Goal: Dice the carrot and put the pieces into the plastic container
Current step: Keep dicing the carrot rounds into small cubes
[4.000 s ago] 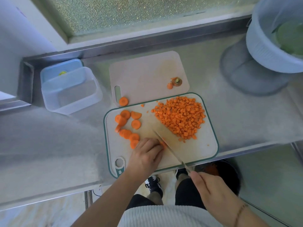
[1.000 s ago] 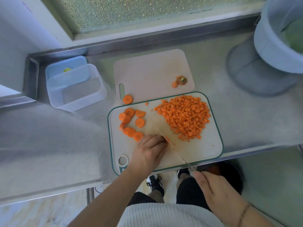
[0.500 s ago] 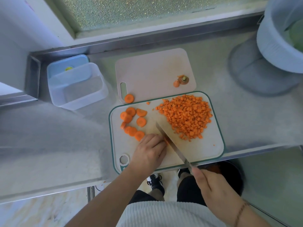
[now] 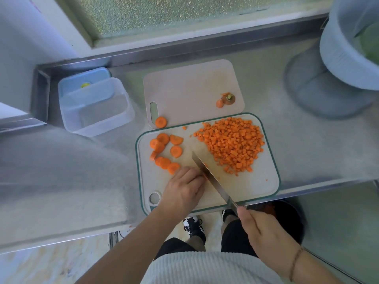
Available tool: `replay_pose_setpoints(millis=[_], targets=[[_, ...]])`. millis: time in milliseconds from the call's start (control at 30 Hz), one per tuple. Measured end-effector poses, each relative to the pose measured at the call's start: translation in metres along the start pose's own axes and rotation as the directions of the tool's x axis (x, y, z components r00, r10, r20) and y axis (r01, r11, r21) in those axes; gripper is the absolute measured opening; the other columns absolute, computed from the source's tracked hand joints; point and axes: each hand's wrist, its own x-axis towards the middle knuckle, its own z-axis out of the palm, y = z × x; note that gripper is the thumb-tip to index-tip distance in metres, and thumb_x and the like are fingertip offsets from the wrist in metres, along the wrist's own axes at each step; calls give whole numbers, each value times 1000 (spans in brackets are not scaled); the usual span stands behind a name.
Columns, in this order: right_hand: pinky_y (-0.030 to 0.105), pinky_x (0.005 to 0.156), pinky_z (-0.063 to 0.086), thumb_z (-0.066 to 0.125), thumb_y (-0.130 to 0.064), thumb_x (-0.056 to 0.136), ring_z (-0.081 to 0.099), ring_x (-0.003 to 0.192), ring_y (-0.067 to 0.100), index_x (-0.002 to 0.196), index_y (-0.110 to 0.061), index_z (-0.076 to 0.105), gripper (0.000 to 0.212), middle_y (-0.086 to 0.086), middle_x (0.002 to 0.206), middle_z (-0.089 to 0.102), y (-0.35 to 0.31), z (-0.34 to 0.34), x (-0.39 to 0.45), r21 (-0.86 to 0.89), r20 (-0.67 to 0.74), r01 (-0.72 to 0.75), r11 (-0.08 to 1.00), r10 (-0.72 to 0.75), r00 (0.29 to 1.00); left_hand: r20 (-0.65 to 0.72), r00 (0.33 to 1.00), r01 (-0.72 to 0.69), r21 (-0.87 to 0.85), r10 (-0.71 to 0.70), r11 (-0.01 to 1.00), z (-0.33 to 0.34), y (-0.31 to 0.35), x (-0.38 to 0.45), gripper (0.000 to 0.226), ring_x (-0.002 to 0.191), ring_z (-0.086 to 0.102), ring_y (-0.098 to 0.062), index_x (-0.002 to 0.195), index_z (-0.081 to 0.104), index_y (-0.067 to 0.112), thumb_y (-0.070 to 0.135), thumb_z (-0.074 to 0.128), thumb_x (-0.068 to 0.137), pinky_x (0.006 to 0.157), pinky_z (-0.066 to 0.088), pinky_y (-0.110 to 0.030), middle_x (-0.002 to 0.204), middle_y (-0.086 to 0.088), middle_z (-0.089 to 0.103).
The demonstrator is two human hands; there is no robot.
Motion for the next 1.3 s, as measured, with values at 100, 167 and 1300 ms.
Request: replay_pose_setpoints(millis=[100, 167, 1300], targets=[[35, 60, 42, 19, -64, 88, 42, 52, 8, 64, -17, 44, 58, 0, 53, 42, 0, -4, -17, -40, 65, -58, 997, 61, 996, -36, 999, 3, -2, -3, 1000, 1, 0, -1, 10, 88, 61, -22, 83, 74, 5, 8, 68, 91, 79, 50, -34, 94, -6, 71], [35, 63, 44, 22, -59, 88, 44, 53, 8, 68, -16, 48, 55, -1, 54, 44, 2, -2, -18, -48, 95, -94, 994, 98, 991, -46, 999, 4, -11, -4, 1000, 2, 0, -3, 13, 89, 62, -21, 84, 76, 6, 10, 67, 92, 80, 51, -33, 96, -5, 72], [26, 53, 48, -1, -76, 76, 58, 56, 14, 76, -35, 41, 58, 1, 60, 60, 24, -25, -15, -366, -129, -25, 930, -24, 991, 202, 941, 272, 28, -272, 962, -8, 2, 10, 31, 77, 63, -28, 97, 74, 8, 33, 58, 88, 66, 53, -33, 91, -6, 66]])
